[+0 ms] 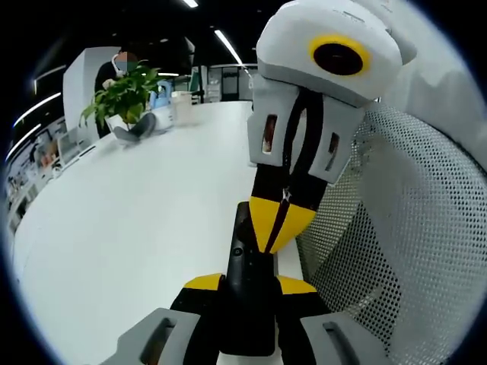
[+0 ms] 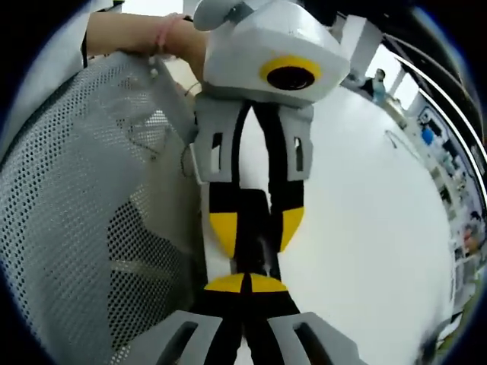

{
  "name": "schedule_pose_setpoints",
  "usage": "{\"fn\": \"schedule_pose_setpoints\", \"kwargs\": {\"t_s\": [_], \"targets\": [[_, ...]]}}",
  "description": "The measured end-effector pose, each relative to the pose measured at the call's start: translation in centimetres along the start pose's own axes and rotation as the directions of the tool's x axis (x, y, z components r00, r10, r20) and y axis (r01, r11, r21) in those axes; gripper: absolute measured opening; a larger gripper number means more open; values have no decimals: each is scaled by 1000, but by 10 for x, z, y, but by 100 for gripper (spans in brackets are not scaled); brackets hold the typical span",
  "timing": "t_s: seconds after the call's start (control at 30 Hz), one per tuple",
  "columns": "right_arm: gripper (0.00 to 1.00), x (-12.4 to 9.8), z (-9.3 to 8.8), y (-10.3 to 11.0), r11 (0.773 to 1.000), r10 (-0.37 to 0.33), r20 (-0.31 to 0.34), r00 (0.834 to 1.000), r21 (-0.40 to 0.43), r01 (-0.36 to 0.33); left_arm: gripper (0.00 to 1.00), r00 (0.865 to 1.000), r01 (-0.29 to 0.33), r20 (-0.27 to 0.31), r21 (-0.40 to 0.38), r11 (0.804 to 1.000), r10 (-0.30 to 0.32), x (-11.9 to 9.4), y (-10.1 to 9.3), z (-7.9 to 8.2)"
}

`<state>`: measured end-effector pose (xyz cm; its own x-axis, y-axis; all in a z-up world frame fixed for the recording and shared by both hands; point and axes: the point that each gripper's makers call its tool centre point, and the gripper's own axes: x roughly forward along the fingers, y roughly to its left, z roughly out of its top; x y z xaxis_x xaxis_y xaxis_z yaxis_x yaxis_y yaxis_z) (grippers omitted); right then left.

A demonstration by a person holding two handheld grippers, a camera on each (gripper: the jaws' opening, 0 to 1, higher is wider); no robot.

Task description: Press the specified remote control buttons in sequence, fully releasing each button before pressing the next.

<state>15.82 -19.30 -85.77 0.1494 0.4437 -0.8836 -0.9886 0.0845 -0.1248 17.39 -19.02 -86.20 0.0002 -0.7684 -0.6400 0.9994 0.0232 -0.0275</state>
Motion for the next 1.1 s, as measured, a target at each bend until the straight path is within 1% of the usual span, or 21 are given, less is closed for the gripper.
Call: {"fn": "schedule_pose_setpoints", "kwargs": {"t_s": [0.07,0.13,0.23,0.33,0.47,0.5,0.57,0.7,0.73,0.77,0.83,0.9,0.97,1.03,1.1], "targets": [[0,1,1,1,1000,11,-17,1000,-7,-11,25,1000,1,0,0,1000,-1,0,0,0],[0,2,1,4,998,24,-34,999,-52,-26,25,1000,1,-1,2,1000,-1,0,0,0],[0,3,0,5,997,11,-53,999,-80,-15,25,1000,3,-2,3,1000,-3,1,-1,0],[0,3,0,5,998,2,-49,999,-59,-5,25,1000,3,-1,3,1000,-3,0,-1,0],[0,3,0,5,998,3,-45,999,-70,-6,25,1000,4,-2,5,1000,-4,0,-2,0],[0,3,0,5,998,5,-42,999,-63,-8,25,1000,4,-2,5,1000,-4,0,-2,0],[0,2,1,4,1000,6,-22,1000,-10,-6,25,1000,3,-1,5,1000,-3,0,-2,1],[0,0,0,4,1000,-9,11,1000,24,9,25,1000,3,1,5,1000,-3,0,-2,0],[0,-1,1,4,999,-11,21,1000,44,10,25,1000,3,1,3,1000,-3,0,-2,1],[0,-1,0,4,998,-13,19,1000,55,12,25,1000,2,3,-1,1000,-2,0,-2,1],[0,-2,-1,3,999,-20,11,1000,47,19,25,1000,3,2,1,1000,-3,0,-2,1],[0,-4,3,-3,998,-37,20,999,50,36,25,1000,3,2,1,1000,-3,0,-2,0],[0,-3,2,-9,997,-42,16,999,63,41,25,1000,3,2,1,1000,-3,0,-2,0],[0,-1,0,-13,997,-42,7,999,67,42,25,1000,3,2,1,1000,-3,0,-2,0],[0,-1,1,-11,997,-28,2,1000,73,28,25,1000,3,3,0,1000,-3,0,-2,0]]}}
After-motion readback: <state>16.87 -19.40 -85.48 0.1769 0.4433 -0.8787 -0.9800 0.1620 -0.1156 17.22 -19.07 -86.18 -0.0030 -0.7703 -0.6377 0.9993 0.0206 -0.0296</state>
